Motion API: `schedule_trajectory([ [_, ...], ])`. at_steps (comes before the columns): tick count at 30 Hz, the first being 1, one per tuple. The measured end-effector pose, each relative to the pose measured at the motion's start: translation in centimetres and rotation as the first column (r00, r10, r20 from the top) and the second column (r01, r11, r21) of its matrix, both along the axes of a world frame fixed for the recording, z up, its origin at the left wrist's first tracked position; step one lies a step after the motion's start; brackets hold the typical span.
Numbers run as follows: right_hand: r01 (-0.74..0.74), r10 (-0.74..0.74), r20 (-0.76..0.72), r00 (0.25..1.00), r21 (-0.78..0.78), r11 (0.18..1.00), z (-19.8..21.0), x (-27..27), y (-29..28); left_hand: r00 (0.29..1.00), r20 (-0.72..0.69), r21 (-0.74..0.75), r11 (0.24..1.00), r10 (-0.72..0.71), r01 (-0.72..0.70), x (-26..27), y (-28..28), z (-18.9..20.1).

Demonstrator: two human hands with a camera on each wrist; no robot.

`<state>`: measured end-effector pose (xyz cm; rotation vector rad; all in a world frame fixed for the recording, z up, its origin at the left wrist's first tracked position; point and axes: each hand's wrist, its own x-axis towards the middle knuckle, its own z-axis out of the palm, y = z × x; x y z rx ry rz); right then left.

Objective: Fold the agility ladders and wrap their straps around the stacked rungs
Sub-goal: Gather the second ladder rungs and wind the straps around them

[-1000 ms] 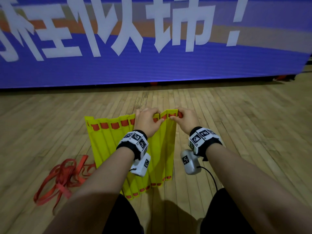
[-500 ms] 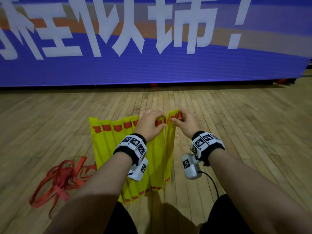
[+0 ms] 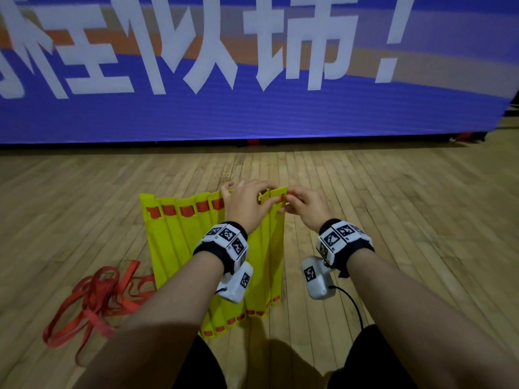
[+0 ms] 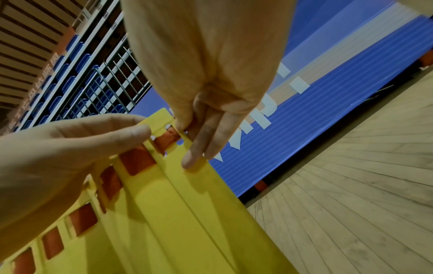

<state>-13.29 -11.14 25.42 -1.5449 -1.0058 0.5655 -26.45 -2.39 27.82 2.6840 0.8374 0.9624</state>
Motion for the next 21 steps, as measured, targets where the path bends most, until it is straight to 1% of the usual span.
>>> schedule_trajectory([
  [4, 0.068, -0.068, 0.032, 0.997, 0.006, 0.998, -0.04, 0.05, -0.25, 0.999, 0.024, -0.047, 0.998, 0.040, -0.039, 0.38, -0.27, 0.18],
  [8, 0.136, -0.136, 0.027, 0.990, -0.003, 0.991, 0.03, 0.27, -0.13, 0.997, 0.076, -0.146, 0.989, 0.022, -0.010, 0.73, 0.06, 0.19],
  [13, 0.190, -0.189, 0.068, 0.980, -0.007, 0.982, -0.01, 0.04, -0.10, 0.998, 0.060, -0.201, 0.979, -0.001, 0.013, 0.85, 0.23, 0.50],
  [17, 0.198, -0.196, 0.098, 0.976, -0.012, 0.980, -0.02, 0.00, 0.22, 0.998, 0.055, -0.225, 0.973, -0.031, 0.043, 0.68, 0.21, 0.56],
  [21, 0.175, -0.171, 0.099, 0.980, -0.038, 0.984, 0.13, 0.02, 0.34, 0.997, 0.081, -0.210, 0.978, 0.001, 0.016, 0.61, -0.28, 0.39],
])
